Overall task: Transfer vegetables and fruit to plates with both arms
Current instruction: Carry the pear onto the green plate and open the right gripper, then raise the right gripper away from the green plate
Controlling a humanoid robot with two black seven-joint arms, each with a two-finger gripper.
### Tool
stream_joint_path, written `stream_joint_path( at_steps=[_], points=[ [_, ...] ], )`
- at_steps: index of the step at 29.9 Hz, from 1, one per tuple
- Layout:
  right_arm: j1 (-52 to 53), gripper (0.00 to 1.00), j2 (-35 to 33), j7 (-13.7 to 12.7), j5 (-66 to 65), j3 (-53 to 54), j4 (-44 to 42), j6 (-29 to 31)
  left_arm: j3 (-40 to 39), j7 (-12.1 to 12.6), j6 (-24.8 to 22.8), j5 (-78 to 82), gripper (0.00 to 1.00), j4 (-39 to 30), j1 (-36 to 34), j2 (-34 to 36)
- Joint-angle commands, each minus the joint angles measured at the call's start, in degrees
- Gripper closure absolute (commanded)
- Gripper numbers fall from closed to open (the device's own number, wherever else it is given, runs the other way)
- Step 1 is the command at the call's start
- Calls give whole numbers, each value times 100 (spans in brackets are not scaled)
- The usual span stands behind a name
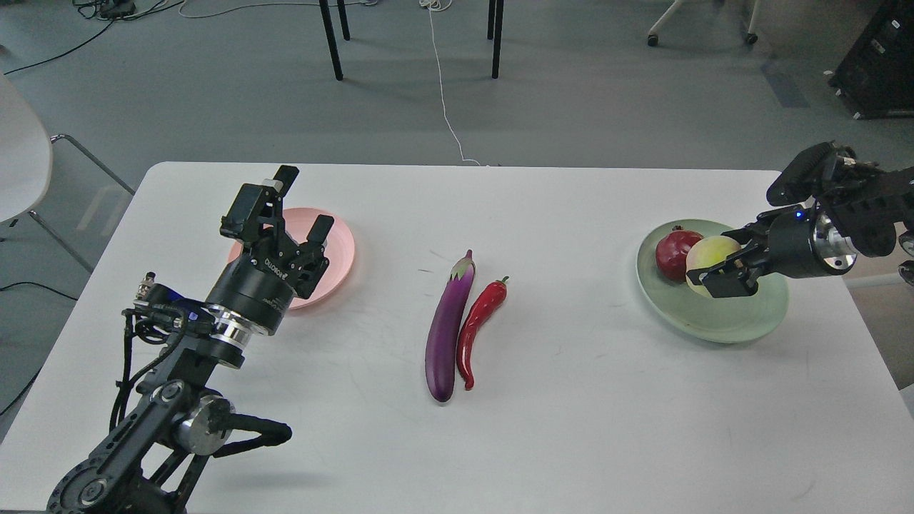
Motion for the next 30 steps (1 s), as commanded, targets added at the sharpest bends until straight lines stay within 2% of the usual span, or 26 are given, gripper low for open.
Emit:
stream_joint_path(
  at_steps=[1, 4, 7, 10, 13, 25, 30],
  points=[
    [-150, 44, -1, 0, -23, -9, -8, -43, 0, -1, -1, 0, 1, -13, 7, -15],
    [-265, 43, -1, 0, -76, -1, -43, -52, 0, -1, -1, 0, 1, -13, -2, -15],
    [-300, 36, 8, 0, -76, 26, -78, -131, 0, -1, -1, 0, 1, -13, 7, -6],
    [-335, 17, 26, 0, -76, 43, -122, -202, 0, -1, -1, 0, 1, -13, -2, 11],
    [-335, 6, 26, 0, -67, 52, -131, -202, 0, -1, 8, 0, 1, -13, -2, 11],
    [-397, 2, -18, 0, -41, 315, -78, -202, 0, -1, 8, 0, 1, -13, -20, 11],
    [-397, 2, -97, 0, 152, 1210, -43, -193, -9, -1, 8, 0, 1, -22, -20, 38]
  ],
)
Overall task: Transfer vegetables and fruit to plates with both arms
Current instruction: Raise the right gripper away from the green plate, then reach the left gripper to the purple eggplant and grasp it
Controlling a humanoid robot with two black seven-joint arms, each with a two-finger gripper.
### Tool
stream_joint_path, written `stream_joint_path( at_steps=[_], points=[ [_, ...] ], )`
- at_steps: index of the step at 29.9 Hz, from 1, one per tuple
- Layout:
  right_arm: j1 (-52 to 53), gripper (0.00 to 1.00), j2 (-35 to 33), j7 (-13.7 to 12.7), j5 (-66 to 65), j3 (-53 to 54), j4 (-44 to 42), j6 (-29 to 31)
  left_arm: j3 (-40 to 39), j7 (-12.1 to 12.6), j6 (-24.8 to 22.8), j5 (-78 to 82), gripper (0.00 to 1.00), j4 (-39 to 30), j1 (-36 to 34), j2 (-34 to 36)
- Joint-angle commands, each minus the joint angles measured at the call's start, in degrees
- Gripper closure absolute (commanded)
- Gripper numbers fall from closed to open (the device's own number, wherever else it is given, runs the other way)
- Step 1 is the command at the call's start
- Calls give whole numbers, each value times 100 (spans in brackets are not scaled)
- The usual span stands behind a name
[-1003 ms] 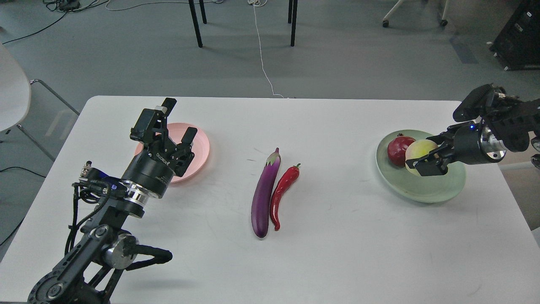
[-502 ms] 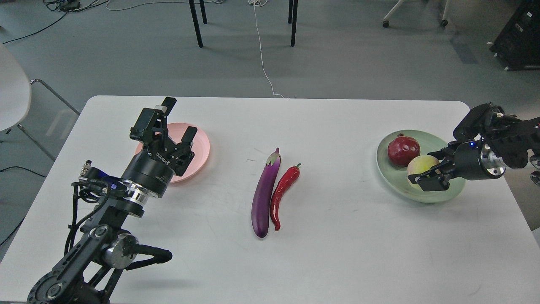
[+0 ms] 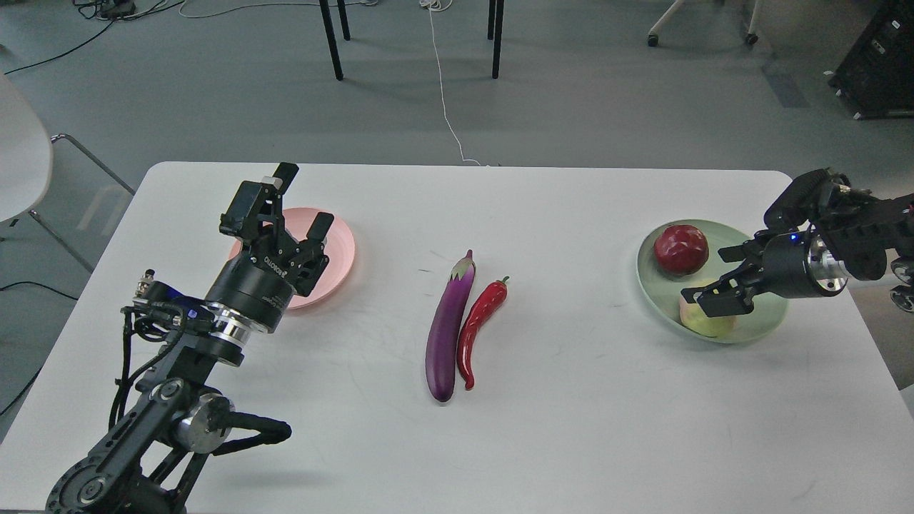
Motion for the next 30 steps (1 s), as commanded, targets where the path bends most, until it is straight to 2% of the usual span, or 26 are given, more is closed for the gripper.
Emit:
stream_joint_path(
  at_steps=[1, 12, 18, 21, 26, 28, 30],
  points=[
    [-18, 2, -51, 1, 335, 804, 32, 0, -7, 0, 5, 8, 1, -5, -9, 28],
    [-1765, 2, 220, 1, 5308, 3679, -3, 184, 2, -17, 5, 61, 1, -102, -36, 196],
    [-2829, 2, 651, 1, 7752, 4900, -82, 833, 46, -17, -13, 254, 1, -294, -27, 371],
    [-3470, 1, 871, 1, 8378, 5507, -459, 1369, 388, -35, -21, 649, 1, -418, -53, 564],
    [-4157, 1, 1056, 1, 8555, 6212, -1207, 2661, 897, -17, -118, 1886, 1, -567, -97, 863],
    [-4315, 1, 1065, 1, 8555, 6273, -1260, 2914, 1038, -17, -267, 2763, 1, -567, -185, 925],
    [-4421, 1, 1039, 1, 8555, 6274, -1260, 2914, 1179, 0, -407, 3782, 1, -567, -273, 960]
  ],
)
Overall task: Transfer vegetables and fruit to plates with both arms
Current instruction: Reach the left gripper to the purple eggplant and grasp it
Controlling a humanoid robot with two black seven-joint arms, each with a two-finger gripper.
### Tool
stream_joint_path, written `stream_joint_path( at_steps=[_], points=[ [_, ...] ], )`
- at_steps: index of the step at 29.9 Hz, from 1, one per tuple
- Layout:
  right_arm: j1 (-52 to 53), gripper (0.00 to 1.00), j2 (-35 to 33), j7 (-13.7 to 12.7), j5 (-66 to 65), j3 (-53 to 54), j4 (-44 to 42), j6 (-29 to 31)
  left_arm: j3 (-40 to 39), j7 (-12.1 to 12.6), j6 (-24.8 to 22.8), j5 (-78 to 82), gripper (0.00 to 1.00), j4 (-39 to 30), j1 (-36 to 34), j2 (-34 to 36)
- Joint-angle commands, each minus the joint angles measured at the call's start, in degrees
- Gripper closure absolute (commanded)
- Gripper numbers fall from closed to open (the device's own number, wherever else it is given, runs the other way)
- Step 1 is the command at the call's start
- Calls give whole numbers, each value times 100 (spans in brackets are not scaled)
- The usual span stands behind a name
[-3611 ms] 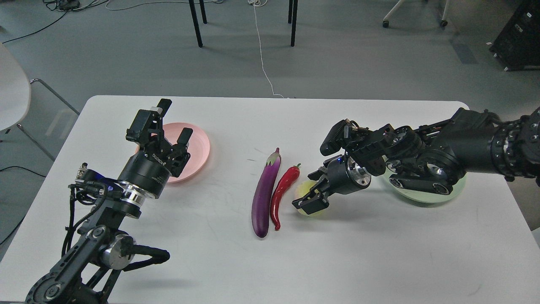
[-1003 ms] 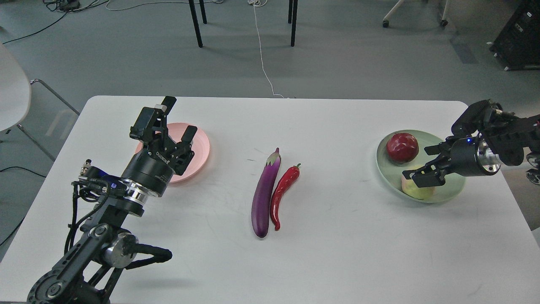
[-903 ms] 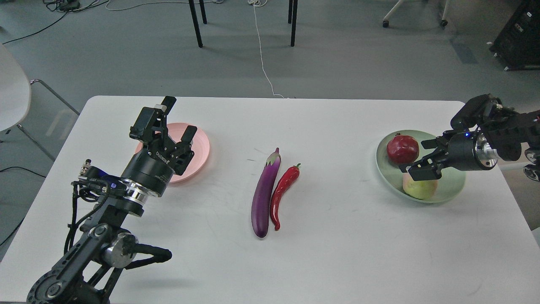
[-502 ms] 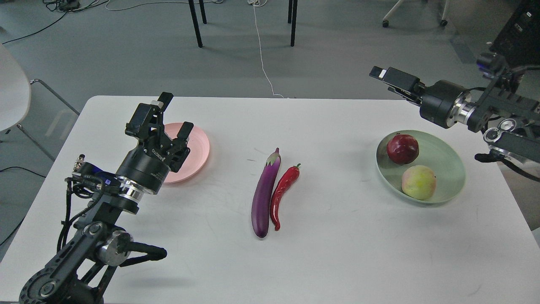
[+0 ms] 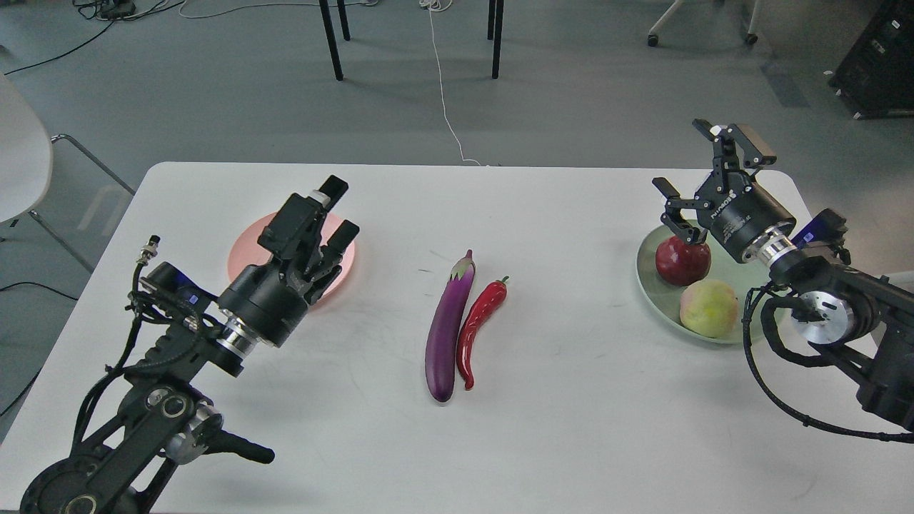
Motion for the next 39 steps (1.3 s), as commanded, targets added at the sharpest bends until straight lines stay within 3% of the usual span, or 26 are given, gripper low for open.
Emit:
stream_joint_path(
  at_steps=[1, 8, 11, 15, 21, 31, 39],
  points=[
    [-200, 1, -44, 0, 6, 48, -45, 145, 269, 24, -243, 1792, 1, -4, -194, 110],
    [-227, 1, -71, 0, 6, 127, -36, 145, 1112, 24, -840, 4537, 1, 241, -1380, 550],
    [-218, 1, -71, 0, 6, 127, -27, 145, 1463, 77, -1008, 4717, 1, 663, -1820, 629],
    [-209, 1, -79, 0, 6, 127, -18, 145, 2324, 323, -1025, 4717, 1, 1199, -2637, 655],
    [-200, 1, -202, 0, 6, 145, 17, 145, 3415, 349, -1113, 4717, 1, 1796, -3639, 498],
    [-209, 1, -396, 0, 6, 154, 43, 145, 3609, 358, -1263, 4504, 2, 2632, -3720, -144],
    [-218, 1, -466, 0, -3, 154, 61, 145, 3829, 350, -1263, 4486, 13, 2659, -3720, -145]
  ],
)
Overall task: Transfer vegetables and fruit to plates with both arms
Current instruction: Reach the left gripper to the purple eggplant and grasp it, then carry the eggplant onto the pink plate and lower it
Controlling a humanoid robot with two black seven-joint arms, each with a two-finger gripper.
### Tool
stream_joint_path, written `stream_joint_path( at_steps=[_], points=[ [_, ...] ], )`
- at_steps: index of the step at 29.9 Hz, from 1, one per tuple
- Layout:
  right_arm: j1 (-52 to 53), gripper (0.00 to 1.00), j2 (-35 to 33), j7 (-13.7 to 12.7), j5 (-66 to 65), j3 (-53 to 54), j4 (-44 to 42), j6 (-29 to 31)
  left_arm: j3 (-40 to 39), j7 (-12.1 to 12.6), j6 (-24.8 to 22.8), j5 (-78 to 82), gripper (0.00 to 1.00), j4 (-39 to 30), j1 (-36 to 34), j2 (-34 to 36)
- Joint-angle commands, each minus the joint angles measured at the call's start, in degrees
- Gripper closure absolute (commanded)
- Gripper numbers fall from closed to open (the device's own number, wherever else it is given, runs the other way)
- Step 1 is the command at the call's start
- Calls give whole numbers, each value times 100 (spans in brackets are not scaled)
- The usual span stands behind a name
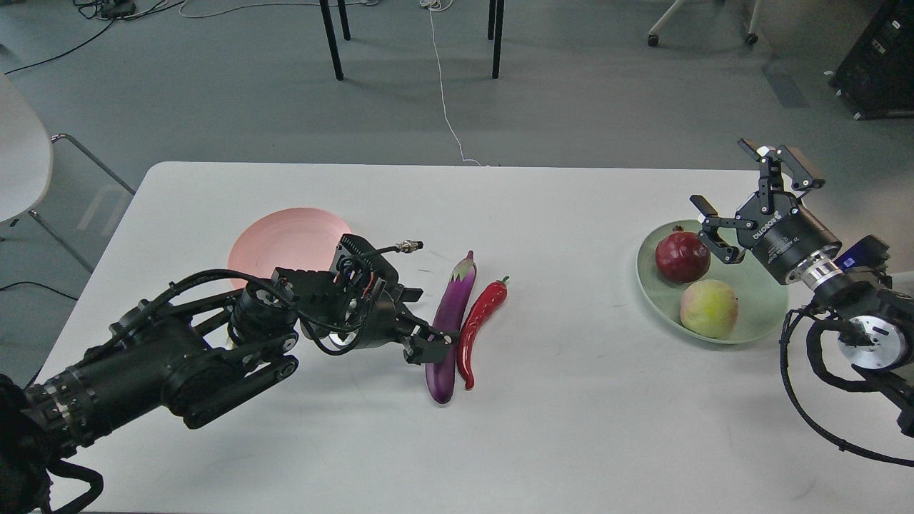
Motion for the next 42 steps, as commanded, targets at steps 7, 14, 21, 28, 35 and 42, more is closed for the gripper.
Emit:
stream_joint_path(
  at_steps=[7, 14, 21, 28, 35, 42],
  points=[
    [0, 1, -4, 0, -18, -25, 16, -1, 49, -6, -47, -9, 27, 9, 2, -16],
    [0, 1, -4, 0, -27, -34, 16, -1, 49, -15, -82, -9, 39, 27, 10, -16],
    [0, 1, -4, 0, -44, -34, 16, -1, 49, -15, -161, -9, 61, 27, 19, -16],
    [0, 1, -4, 0, -80, -34, 16, -1, 40, -6, -170, -9, 90, 27, -7, -7],
    [-9, 1, -4, 0, -88, -34, 16, -1, 23, -6, -161, -114, 92, 27, -7, -7],
    [0, 1, -4, 0, -97, -34, 16, -1, -13, -6, -117, -633, 91, 9, -261, 81]
  ],
)
